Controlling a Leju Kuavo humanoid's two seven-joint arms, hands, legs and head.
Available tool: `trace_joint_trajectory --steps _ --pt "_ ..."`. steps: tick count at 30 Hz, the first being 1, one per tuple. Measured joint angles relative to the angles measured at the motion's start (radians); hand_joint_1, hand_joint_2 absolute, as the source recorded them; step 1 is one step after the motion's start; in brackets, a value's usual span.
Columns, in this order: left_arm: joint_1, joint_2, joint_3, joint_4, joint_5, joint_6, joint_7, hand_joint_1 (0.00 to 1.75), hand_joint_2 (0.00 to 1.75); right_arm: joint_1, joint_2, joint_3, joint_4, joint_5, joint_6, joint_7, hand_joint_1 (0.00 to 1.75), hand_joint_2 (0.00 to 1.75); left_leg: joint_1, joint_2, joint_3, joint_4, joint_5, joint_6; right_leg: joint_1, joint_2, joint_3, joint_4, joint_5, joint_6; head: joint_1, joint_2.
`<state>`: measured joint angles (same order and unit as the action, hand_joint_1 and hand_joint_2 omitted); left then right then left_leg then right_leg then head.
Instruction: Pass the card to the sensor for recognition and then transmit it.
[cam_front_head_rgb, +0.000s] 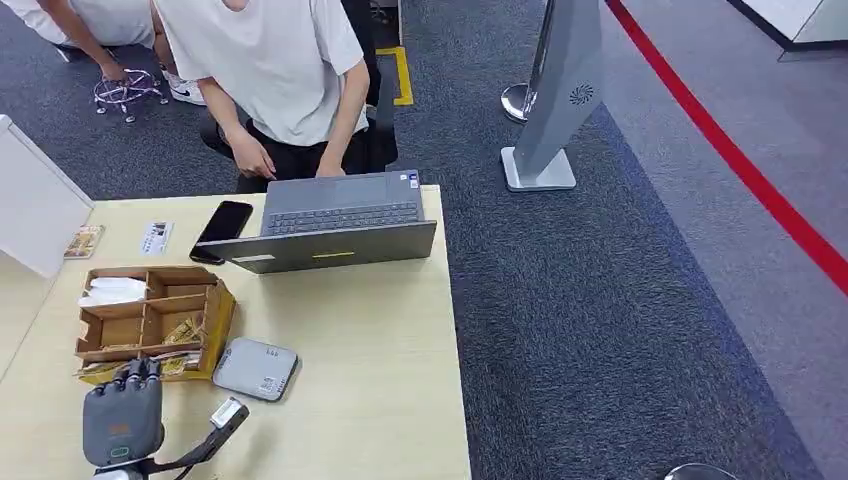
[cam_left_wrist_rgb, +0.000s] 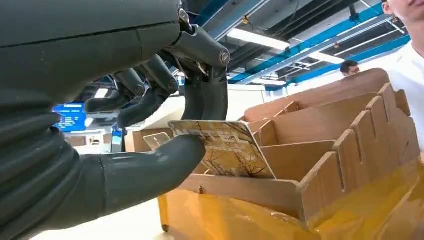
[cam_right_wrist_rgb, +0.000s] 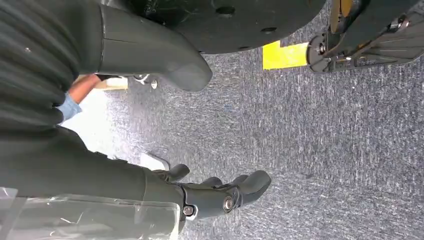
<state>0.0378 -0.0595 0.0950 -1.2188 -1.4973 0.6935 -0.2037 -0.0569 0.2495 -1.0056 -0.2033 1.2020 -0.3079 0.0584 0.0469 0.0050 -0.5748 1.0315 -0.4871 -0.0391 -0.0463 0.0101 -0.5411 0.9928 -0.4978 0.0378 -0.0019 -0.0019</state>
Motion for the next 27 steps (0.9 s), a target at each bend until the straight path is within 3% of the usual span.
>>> trace_joint_trajectory --steps 16,23,25,27 --pt "-0.002 -0.019 0.030 0.008 0.005 0.001 -0.011 1.75 1.75 0.000 0.000 -0.002 0.000 -0.001 0.000 -0.001 0.00 1.75 0.000 0.000 0.000 0.000 0.000 0.000 0.000 0.000 0.000 0.000 0.000 0.000 0.000 0.000" --pt "-0.004 -0.035 0.069 0.008 -0.019 0.002 -0.054 1.75 1.75 0.000 0.000 -0.009 0.000 -0.014 -0.001 -0.003 0.00 1.75 0.000 0.000 0.000 0.000 0.000 0.000 0.000 0.000 0.000 0.000 0.000 0.000 0.000 0.000" --pt "0.001 -0.037 0.071 -0.004 -0.035 0.002 0.000 1.75 1.75 -0.001 0.000 -0.015 0.000 -0.015 -0.002 -0.003 0.00 1.75 0.000 0.000 0.000 0.000 0.000 0.000 0.000 0.000 0.000 0.000 0.000 0.000 0.000 0.000" --pt "0.012 -0.022 0.043 -0.031 -0.037 0.002 0.098 1.75 1.75 -0.001 0.000 -0.019 0.000 -0.017 -0.002 -0.002 0.00 1.75 0.000 0.001 0.000 0.000 0.000 0.000 0.000 0.000 0.000 0.000 0.000 0.000 0.000 0.000"
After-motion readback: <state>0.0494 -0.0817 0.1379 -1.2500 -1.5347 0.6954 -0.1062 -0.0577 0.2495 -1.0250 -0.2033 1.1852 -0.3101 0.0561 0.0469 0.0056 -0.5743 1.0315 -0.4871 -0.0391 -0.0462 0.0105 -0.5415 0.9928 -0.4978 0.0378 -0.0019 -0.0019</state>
